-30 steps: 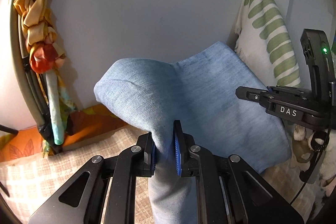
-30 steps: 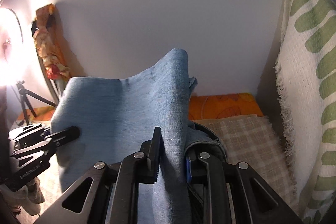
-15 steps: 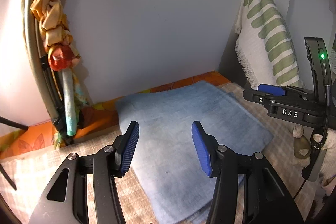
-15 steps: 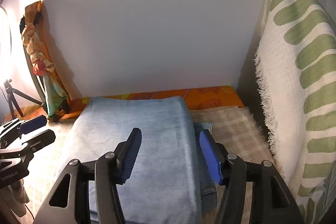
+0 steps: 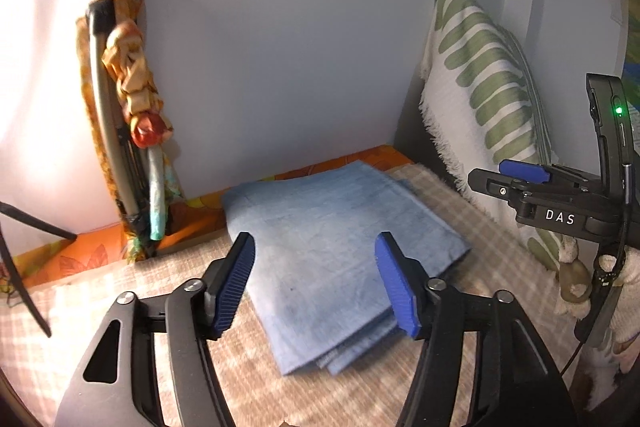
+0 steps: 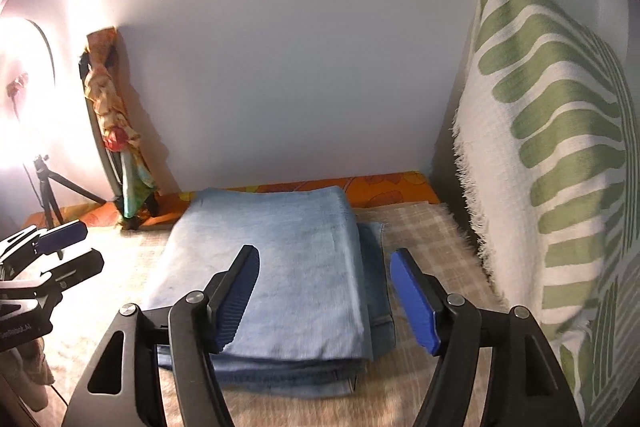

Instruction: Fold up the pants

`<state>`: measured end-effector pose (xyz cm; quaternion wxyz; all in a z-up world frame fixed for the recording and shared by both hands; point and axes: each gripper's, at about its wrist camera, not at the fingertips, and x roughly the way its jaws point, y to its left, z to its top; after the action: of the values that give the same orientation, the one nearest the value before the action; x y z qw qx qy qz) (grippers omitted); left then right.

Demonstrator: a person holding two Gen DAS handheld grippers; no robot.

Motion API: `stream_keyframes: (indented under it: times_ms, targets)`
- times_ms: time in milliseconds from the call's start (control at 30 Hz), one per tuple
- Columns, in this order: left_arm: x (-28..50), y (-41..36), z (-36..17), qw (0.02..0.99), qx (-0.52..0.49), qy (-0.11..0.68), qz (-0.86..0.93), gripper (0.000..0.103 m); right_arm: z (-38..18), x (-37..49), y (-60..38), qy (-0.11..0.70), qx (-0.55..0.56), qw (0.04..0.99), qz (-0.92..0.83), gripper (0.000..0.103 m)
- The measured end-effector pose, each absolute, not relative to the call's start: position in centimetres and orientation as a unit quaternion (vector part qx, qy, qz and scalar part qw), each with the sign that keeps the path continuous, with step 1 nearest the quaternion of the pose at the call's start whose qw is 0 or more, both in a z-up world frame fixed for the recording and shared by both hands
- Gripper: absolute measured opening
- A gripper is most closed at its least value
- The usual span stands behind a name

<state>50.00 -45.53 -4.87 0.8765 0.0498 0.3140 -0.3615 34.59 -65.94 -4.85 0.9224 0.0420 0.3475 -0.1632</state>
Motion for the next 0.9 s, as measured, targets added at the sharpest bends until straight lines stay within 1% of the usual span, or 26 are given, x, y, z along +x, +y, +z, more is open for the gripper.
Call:
stream_keyframes:
  times_ms: [67,100,233,367,500,533,600,800,900]
  targets:
    - [48.9,-45.0,-3.9,0.879,0.05,0.306,-0.363,0.065,-4.0,33.5,-65.5,0.341,0.045,0.925,-0.163,0.078]
    - [48.5,-44.9,-3.6,0.879,0.051,0.304,-0.364,0.066,-3.6,33.0,-65.2,0.338,0.044,0.926,-0.163,0.082]
    - [46.3,-43.8,-1.8,0.885,0.056,0.286,-0.364,0.07,-2.0,31.0,-63.7,0.329,0.031,0.929,-0.164,0.085]
    - [43.7,-42.4,-0.3,0.887,0.055,0.274,-0.367,0.07,-0.1,28.5,-61.9,0.315,0.03,0.935,-0.158,0.088]
    - [41.1,-41.0,0.8,0.89,0.056,0.263,-0.369,0.072,1.6,25.7,-59.5,0.303,0.031,0.94,-0.15,0.094]
    - [40.3,-40.6,1.1,0.89,0.054,0.26,-0.37,0.076,2.0,25.0,-59.0,0.301,0.031,0.941,-0.15,0.096]
    - [38.9,-39.6,1.5,0.891,0.057,0.254,-0.372,0.078,2.6,23.7,-57.6,0.295,0.028,0.944,-0.145,0.1]
    - [35.6,-37.4,1.8,0.888,0.058,0.252,-0.38,0.079,3.4,20.1,-54.0,0.285,0.024,0.947,-0.144,0.103]
    - [33.9,-36.2,1.6,0.887,0.054,0.255,-0.382,0.082,3.2,18.5,-52.5,0.285,0.02,0.947,-0.144,0.103]
